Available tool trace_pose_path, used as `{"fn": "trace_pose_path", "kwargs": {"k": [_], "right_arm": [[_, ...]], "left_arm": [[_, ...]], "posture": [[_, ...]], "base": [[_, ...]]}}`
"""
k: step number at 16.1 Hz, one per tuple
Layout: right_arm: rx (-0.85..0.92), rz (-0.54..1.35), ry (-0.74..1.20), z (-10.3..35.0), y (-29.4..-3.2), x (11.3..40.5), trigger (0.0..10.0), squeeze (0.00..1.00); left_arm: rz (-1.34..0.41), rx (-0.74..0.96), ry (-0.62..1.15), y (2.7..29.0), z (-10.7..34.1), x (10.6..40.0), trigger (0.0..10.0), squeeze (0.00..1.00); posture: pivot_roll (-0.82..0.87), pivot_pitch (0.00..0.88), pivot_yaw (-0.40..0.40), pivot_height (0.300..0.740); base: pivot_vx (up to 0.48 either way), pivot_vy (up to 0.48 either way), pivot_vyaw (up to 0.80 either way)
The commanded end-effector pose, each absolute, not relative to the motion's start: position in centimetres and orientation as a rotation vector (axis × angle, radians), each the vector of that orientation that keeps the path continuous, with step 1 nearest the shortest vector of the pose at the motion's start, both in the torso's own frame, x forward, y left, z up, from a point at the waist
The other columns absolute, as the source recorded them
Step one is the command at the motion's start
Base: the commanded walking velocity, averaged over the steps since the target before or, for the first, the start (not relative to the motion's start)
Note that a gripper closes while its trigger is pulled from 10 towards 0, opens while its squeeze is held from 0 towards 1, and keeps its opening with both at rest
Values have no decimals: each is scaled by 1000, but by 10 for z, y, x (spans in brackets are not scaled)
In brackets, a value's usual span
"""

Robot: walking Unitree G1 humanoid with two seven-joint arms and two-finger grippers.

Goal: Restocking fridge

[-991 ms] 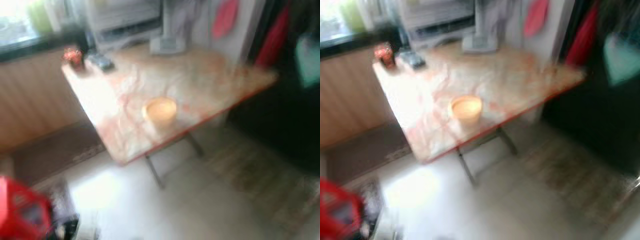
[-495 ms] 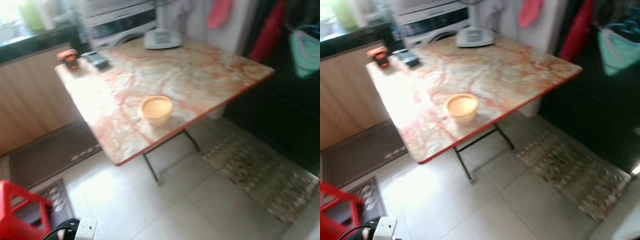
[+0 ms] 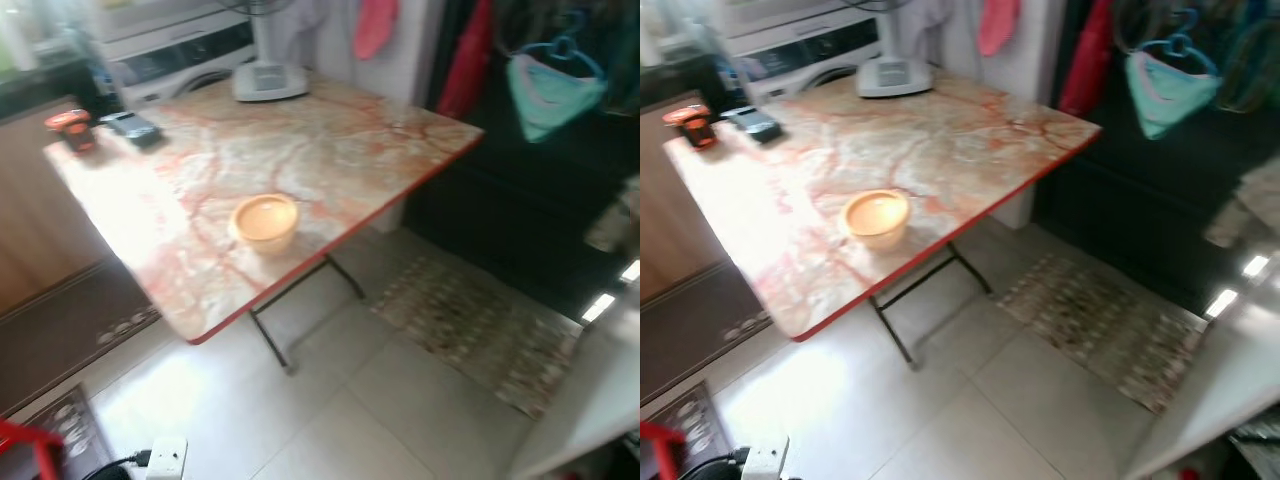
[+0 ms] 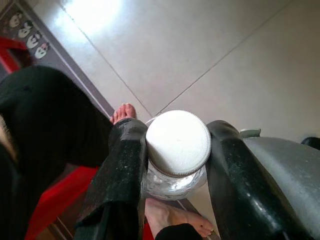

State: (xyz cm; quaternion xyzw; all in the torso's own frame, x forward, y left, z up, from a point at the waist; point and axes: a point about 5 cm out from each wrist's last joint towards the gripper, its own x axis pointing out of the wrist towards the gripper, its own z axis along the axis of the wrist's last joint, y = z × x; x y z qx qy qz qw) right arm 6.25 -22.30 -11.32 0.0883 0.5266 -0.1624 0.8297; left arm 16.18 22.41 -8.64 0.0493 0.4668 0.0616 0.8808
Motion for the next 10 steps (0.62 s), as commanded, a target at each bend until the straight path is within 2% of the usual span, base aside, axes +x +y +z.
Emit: {"fn": "trace_pose_path", "kwargs": {"k": [1,2,4,10], "right_arm": [[196,-334,1147,-115,-219,56,10000,0],[195,-332,1148,-115,-219,56,10000,0],[189,-320,1151,-115,-219,56,10000,0],[198,-324,1153,-116,-216,57,10000,0]], "left_arm": [[159,120,992,233,-87,155,10000,0],[166,120,998,233,-88,154,10000,0],[200,78,993,234,-88,154,10000,0],[174,96,985,233,-86,158,10000,0]], "posture": [[-3,0,72,740],[-2,0,69,740],[3,0,65,740],[-3,0,77,740]], "base": [[0,-319,-781],[0,-368,-781],[0,0,-781],[0,0,-781]]}}
